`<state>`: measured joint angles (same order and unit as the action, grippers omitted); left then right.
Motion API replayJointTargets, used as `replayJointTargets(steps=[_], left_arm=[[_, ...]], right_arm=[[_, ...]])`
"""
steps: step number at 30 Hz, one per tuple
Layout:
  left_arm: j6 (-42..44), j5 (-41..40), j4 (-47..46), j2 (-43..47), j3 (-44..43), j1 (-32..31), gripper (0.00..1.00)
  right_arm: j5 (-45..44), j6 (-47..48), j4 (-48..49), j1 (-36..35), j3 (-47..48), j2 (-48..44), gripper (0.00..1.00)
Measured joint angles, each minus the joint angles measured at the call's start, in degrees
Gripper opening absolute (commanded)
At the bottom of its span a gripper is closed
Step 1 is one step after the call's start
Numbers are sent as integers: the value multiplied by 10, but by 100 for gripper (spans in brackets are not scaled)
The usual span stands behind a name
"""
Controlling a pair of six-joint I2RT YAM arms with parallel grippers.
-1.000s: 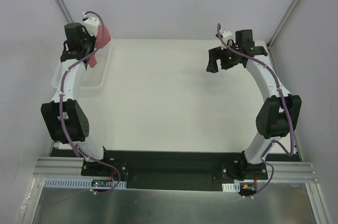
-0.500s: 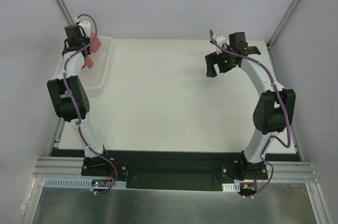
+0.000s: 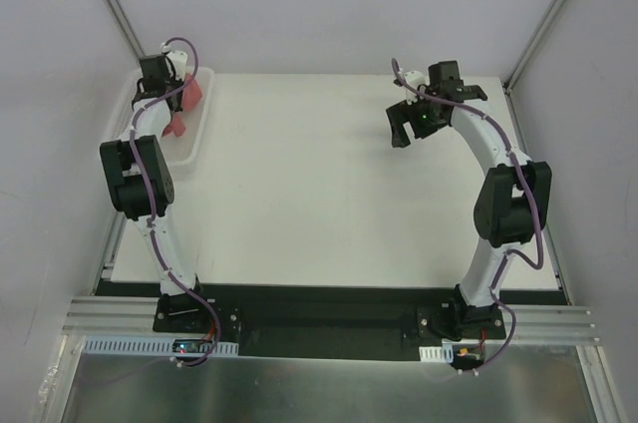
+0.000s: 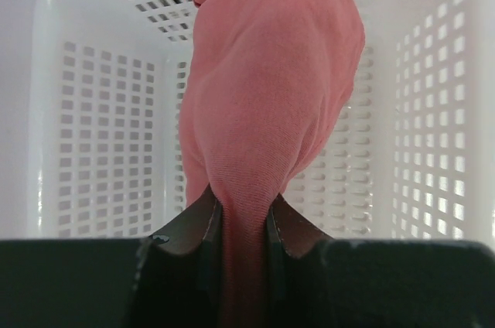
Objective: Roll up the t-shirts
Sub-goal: Place the T-shirt in the bin.
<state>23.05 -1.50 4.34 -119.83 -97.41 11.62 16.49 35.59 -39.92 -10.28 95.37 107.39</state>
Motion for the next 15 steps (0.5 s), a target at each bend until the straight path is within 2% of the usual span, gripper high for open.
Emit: replayJointTargets(steps=[15], left_arm=[[48,0,-17,-2,53,-38,0]], right_arm=[[0,0,-8,-5,20,21,96]])
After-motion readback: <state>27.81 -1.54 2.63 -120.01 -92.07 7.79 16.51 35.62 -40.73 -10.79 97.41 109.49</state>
